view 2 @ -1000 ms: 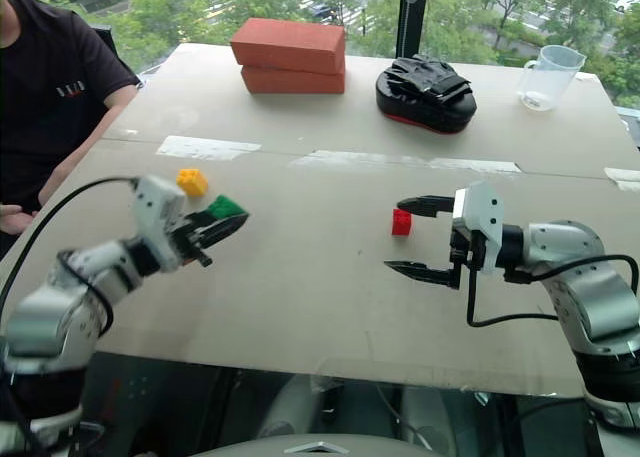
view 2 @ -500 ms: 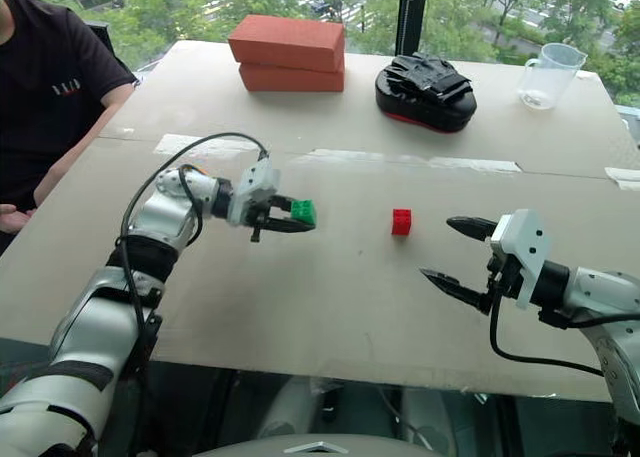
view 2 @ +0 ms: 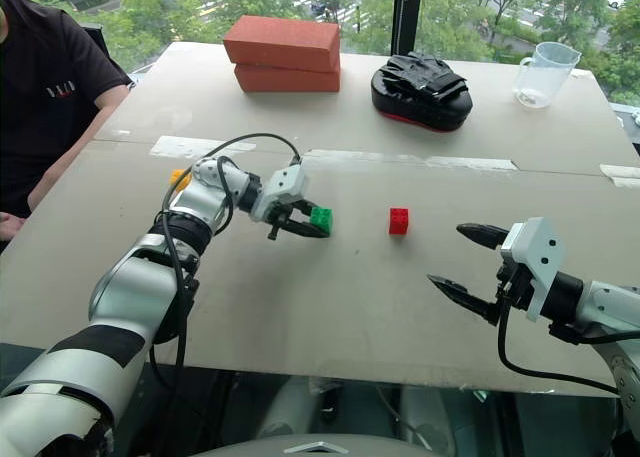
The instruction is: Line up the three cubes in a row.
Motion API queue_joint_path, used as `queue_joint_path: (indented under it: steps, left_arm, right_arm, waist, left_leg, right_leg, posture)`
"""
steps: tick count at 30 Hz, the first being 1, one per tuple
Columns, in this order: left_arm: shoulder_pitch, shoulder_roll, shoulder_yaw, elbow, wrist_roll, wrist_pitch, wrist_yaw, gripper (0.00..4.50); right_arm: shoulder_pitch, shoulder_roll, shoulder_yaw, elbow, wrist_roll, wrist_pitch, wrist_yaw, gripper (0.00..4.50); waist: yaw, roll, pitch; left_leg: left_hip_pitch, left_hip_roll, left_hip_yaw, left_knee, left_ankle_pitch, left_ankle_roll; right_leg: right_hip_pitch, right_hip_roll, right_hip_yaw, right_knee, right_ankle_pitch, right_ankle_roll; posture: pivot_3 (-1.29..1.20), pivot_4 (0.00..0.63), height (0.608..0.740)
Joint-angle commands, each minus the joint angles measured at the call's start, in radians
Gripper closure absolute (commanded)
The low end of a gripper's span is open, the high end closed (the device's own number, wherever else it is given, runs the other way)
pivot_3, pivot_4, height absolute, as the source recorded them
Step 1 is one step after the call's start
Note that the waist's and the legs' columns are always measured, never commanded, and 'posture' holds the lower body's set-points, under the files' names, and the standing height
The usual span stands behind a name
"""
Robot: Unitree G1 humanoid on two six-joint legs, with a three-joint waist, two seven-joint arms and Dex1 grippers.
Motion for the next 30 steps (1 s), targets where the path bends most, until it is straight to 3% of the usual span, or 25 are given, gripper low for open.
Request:
queue_joint_path:
  steps: [1, 14, 27, 30]
  left_arm:
    - [-0.034, -0.008, 0.021, 0.007, 0.018, -0.018, 0.024, 3.20]
    - [-0.049, -0.021, 0.051, 0.036, 0.048, -0.013, 0.062, 3.20]
    - [-0.058, -0.048, 0.053, 0.076, 0.083, -0.033, 0.105, 3.20]
    - [-0.060, -0.053, 0.058, 0.081, 0.086, -0.048, 0.109, 1.78]
  right_arm:
    - [-0.020, -0.021, -0.024, -0.012, 0.020, -0.019, 0.017, 0.00]
    - [-0.119, -0.065, 0.027, 0.093, 0.014, -0.054, 0.115, 0.00]
    - [-0.074, -0.067, -0.004, 0.059, 0.020, -0.056, 0.109, 0.00]
    - [-0.061, -0.067, -0.014, 0.048, 0.024, -0.053, 0.102, 0.00]
  waist:
    - [0.000, 0.000, 0.000]
    - [0.000, 0.000, 0.000]
    - [0.001, 0.000, 0.000]
    - [0.001, 0.000, 0.000]
  left_leg:
    - [0.000, 0.000, 0.000, 0.001, 0.000, 0.000]
    - [0.000, 0.000, 0.000, 0.004, -0.001, 0.001]
    - [0.000, 0.000, -0.001, 0.008, -0.001, 0.002]
    - [0.000, 0.000, -0.001, 0.009, -0.002, 0.002]
  right_leg:
    - [0.000, 0.000, 0.000, 0.000, 0.000, 0.000]
    - [0.001, 0.000, 0.000, 0.003, 0.000, 0.000]
    - [0.002, 0.000, -0.001, 0.004, 0.000, 0.000]
    - [0.004, 0.000, -0.002, 0.004, 0.000, 0.000]
  posture:
    - [0.00, 0.150, 0.740]
    - [0.00, 0.150, 0.740]
    - [0.00, 0.150, 0.740]
    - [0.00, 0.150, 0.740]
